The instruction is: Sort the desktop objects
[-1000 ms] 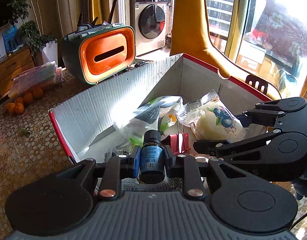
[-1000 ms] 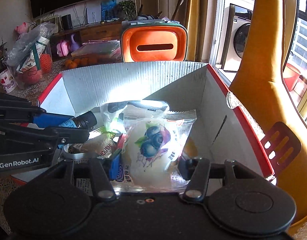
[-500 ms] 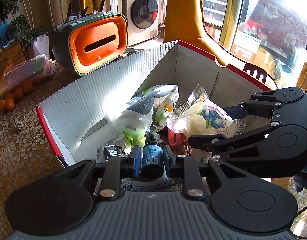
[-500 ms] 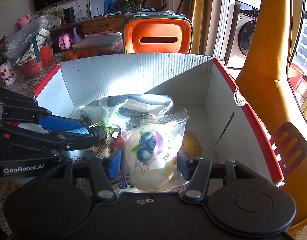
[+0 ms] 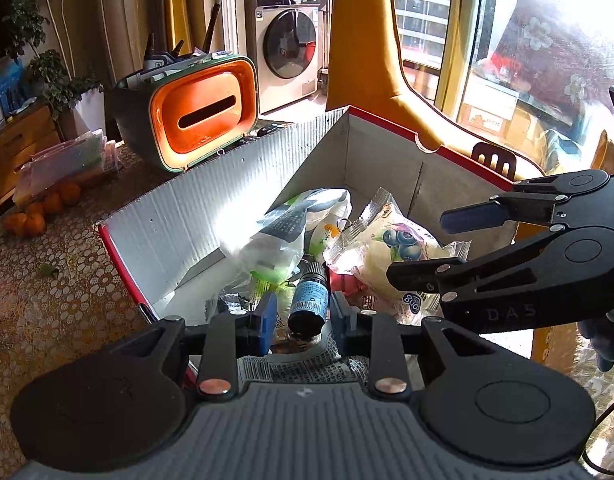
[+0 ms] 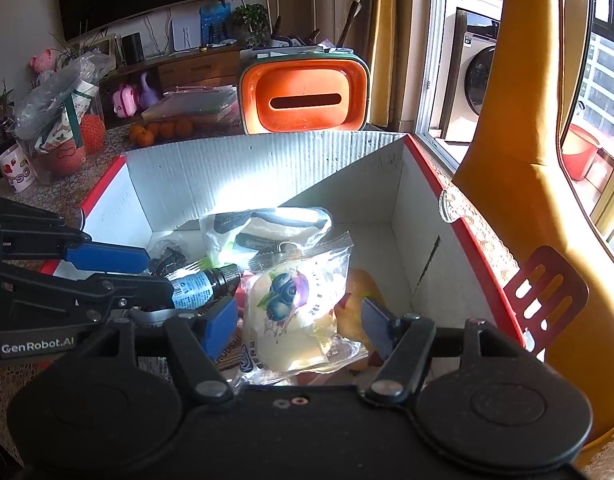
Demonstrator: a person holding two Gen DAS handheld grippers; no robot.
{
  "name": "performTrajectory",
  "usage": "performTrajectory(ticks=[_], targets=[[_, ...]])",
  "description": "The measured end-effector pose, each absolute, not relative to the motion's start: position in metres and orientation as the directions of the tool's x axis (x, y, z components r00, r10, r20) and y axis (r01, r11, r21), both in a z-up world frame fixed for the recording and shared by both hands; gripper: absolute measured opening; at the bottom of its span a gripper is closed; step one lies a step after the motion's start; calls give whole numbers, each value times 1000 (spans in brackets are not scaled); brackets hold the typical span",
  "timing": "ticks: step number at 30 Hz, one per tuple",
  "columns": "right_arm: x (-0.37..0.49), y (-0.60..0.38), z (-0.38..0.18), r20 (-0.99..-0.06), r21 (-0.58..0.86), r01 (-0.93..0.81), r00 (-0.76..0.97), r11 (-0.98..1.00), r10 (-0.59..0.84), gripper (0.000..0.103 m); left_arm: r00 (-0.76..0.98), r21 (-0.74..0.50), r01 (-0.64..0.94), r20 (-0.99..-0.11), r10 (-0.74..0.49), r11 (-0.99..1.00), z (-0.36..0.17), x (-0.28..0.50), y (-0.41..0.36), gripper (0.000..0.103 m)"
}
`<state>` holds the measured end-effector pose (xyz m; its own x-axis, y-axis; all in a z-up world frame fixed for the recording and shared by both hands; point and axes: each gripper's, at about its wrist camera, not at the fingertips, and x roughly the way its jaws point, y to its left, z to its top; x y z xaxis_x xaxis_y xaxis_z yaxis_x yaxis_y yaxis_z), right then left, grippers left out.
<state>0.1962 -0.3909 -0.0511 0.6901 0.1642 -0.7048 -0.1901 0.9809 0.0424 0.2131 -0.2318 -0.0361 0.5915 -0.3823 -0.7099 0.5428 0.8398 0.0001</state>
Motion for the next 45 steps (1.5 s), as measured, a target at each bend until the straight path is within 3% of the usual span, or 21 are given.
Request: performTrajectory(ticks=[2,23,24,27,32,34,39,45], targets=[[191,-390,-47,-696,53,-194,696,980,175,74,597,-2,541,-703,-386,841,-32,208,-229,28],[134,-367,-10,-582,69,-273,770,960,260,87,669,-30,475,-637,-383,879,-4,166,-193,29],[132,-368,-9,-578,71,-272,773,960,262,87,672,-30,471,-635,-381,882,-3,164,-192,32],[127,-368,-5,-572,79,-272,775,959,267,88,686,-33,457,-623,-375,889,-1,157,-186,67],[115,-368,-2,-559,89,-269,783,959,272,94,710,-18,436,-608,-356,900,3,146,-176,73],[109,-367,-1,-551,98,-269,787,958,278,98,719,-20,423,-601,-349,906,5,142,-171,85],[97,-361,3,-538,98,-286,791,953,292,103,734,-47,391,-586,-343,919,8,134,-157,101],[81,-352,4,-515,90,-283,807,955,288,103,768,-43,339,-565,-303,940,9,121,-141,103]])
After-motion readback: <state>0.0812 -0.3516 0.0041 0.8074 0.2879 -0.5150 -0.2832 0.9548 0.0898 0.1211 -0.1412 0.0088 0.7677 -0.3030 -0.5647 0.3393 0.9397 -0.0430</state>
